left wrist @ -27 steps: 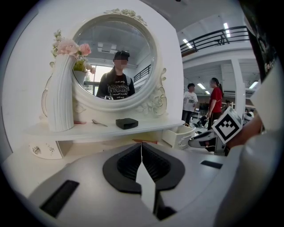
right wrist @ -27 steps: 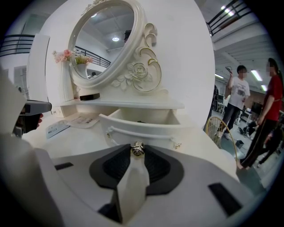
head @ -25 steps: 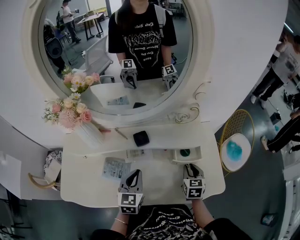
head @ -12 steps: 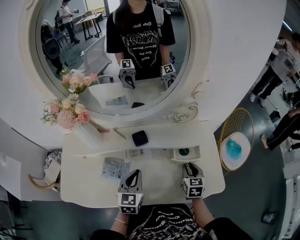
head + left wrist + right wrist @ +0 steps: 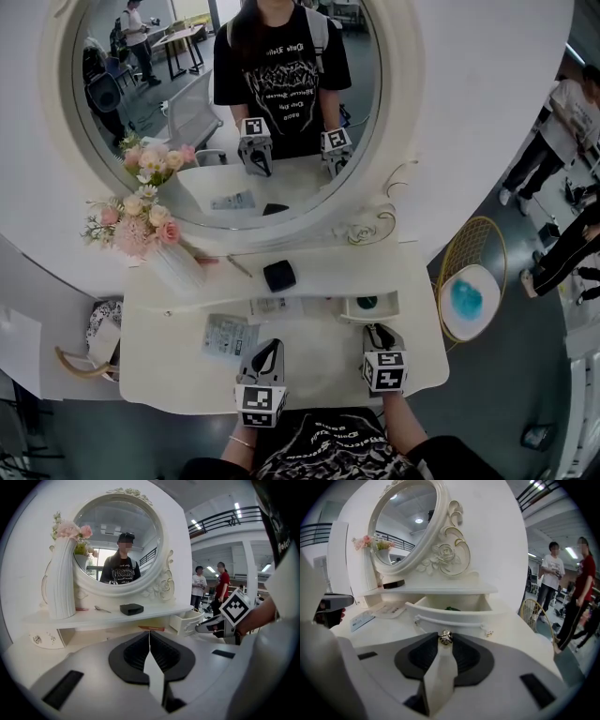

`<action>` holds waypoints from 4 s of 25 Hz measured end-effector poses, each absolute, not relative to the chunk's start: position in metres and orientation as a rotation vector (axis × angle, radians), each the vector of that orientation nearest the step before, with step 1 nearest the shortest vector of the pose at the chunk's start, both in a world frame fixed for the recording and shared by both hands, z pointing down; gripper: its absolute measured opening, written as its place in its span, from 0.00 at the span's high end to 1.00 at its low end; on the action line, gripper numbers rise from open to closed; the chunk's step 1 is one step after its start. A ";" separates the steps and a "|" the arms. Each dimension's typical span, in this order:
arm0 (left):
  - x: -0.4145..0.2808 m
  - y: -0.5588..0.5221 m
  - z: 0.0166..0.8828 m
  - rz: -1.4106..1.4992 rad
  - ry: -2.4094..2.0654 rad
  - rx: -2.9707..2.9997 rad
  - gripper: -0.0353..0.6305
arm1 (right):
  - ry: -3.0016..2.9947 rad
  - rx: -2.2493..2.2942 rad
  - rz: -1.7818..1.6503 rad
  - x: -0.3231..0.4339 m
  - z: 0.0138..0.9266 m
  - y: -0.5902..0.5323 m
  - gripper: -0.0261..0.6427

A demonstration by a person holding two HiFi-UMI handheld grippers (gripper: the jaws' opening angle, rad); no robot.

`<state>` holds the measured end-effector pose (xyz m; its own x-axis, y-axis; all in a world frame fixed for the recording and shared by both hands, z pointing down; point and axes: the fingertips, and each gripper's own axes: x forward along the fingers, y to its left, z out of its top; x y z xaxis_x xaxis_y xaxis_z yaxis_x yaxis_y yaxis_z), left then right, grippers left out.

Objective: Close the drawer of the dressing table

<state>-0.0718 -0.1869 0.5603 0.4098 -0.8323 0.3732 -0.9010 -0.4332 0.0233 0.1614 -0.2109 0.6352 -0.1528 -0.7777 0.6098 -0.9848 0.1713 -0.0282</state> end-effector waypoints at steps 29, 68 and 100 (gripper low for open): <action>-0.073 -0.189 0.561 0.463 -1.540 2.431 0.92 | -1.995 1.638 0.562 0.168 0.635 -0.226 0.81; -0.082 -0.190 0.563 0.461 -1.576 2.393 0.92 | -1.980 1.640 0.552 0.170 0.634 -0.246 0.81; -0.084 -0.195 0.572 0.475 -1.546 2.392 0.92 | -1.962 1.654 0.536 0.171 0.632 -0.255 0.81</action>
<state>-0.0836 -0.1952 0.5716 0.3828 -0.8313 0.4031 -0.9141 -0.4039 0.0351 0.1712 -0.2546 0.6325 -0.1241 -0.7806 0.6126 -0.9836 0.1782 0.0278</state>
